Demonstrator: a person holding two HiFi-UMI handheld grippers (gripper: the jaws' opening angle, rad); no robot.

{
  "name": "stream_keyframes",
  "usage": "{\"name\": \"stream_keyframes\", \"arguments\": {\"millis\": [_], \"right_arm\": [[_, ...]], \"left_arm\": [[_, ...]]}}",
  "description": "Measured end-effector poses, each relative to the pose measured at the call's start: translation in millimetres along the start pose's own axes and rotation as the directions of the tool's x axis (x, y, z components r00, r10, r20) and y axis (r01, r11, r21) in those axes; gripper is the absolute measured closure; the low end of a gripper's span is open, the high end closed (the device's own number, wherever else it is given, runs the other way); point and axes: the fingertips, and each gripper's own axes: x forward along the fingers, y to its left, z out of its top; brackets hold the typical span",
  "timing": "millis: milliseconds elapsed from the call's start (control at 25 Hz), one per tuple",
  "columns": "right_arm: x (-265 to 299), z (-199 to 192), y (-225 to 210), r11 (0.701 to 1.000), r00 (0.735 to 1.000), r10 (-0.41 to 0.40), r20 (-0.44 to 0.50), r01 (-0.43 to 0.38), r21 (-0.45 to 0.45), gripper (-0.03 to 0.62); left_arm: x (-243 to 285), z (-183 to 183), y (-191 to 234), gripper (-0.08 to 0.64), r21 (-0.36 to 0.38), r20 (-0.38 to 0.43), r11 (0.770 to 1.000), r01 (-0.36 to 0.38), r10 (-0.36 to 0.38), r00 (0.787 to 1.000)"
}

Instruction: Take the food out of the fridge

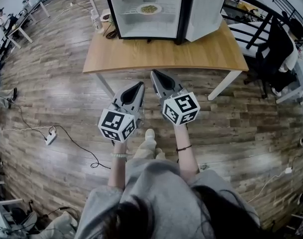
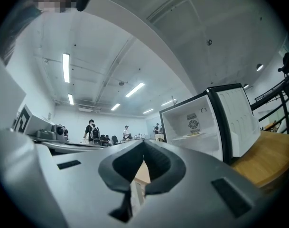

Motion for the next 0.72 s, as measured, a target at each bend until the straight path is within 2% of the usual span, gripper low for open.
{"name": "stream_keyframes", "arguments": {"millis": [720], "right_arm": [[59.8,14.8,-87.0,0.998,0.998,-0.053,0.016,0.054,-0.019,0.583]], "left_arm": [[97.7,16.6,50.2,0.552,0.003,0.044,0.998,0.060,-0.061,0.997]]}}
